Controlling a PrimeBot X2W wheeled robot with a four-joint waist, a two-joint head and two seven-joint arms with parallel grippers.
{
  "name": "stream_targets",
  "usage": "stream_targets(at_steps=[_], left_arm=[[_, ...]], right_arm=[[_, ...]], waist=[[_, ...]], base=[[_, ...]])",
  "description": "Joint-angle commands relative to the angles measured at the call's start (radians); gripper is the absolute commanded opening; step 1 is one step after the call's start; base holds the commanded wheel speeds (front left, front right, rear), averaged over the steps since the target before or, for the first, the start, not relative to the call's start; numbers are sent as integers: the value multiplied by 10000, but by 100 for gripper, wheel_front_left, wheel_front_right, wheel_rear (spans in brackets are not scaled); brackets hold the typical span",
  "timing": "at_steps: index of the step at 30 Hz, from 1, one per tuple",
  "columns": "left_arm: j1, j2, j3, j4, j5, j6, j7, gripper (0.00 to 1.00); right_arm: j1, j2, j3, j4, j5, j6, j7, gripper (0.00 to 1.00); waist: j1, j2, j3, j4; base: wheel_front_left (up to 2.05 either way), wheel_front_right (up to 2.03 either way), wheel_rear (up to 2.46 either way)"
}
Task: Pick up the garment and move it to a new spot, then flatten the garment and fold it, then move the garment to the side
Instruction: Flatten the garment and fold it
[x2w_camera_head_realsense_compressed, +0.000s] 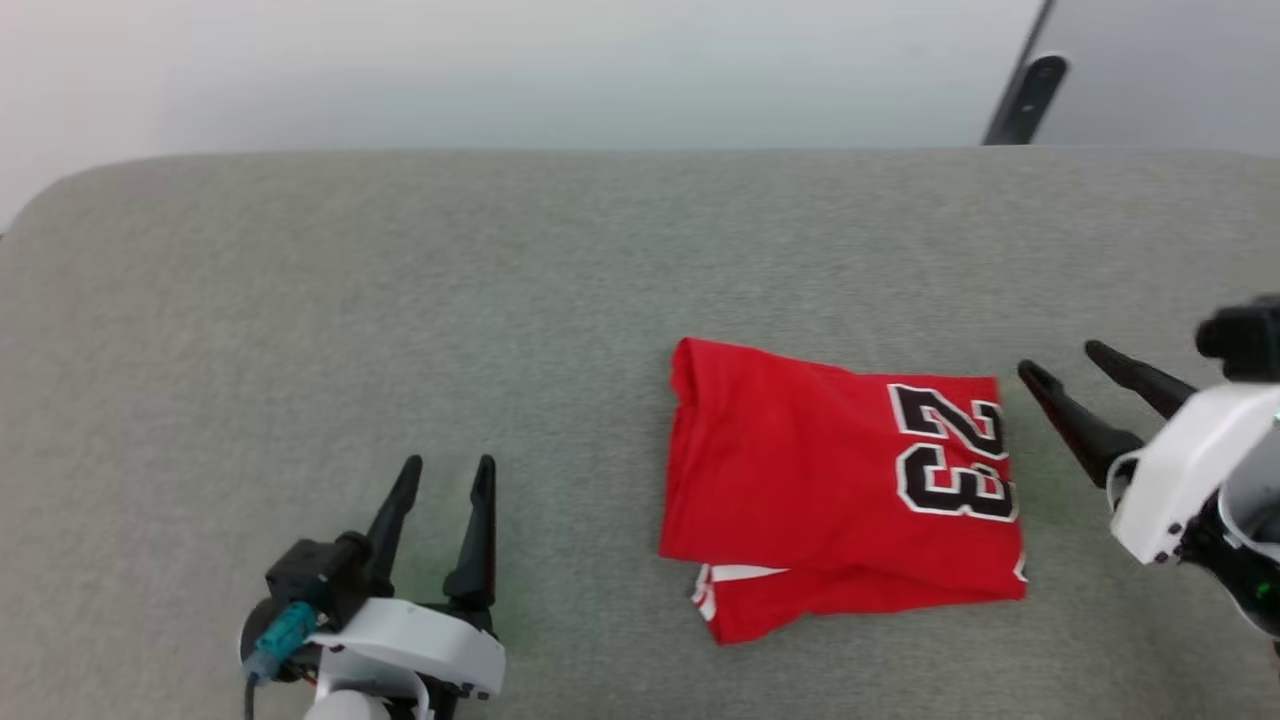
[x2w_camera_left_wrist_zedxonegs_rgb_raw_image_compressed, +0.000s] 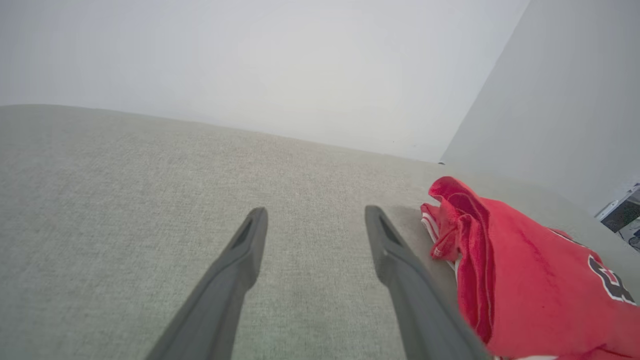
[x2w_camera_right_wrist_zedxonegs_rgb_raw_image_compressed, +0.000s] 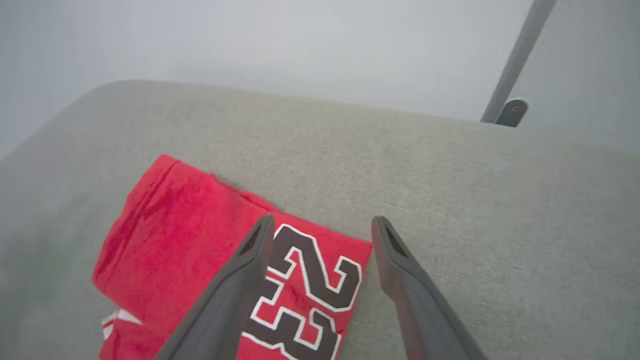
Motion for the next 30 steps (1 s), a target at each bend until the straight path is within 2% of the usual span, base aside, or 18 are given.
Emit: stream_targets(at_steps=[1, 8, 14, 24, 30], left_arm=[[-85, 108, 54, 68, 81, -71, 7, 100], [211, 445, 302, 245, 175, -68, 7, 100], [895, 698, 537, 137, 307, -56, 7, 100], [2249, 642, 876, -799, 287, -9, 7, 100], [3167, 588, 980, -1459, 499, 237, 7, 100]], right_arm=[[306, 192, -235, 166, -149, -7, -490, 100], [1109, 745, -704, 620, -592, -7, -2053, 100], [2005, 928, -1026, 651, -874, -7, -2784, 100], [3456, 1048, -1999, -31, -1059, -7, -2991, 100], [4314, 1253, -2524, -618, -1172, -8, -2788, 100]], waist=[[0, -1, -267, -487], [0, -1, -809, -1058], [0, -1, -1290, -1223], [0, -1, -1566, -1119], [0, -1, -1689, -1029]], base=[[0, 0, 0], [0, 0, 0], [0, 0, 0], [0, 0, 0], [0, 0, 0]])
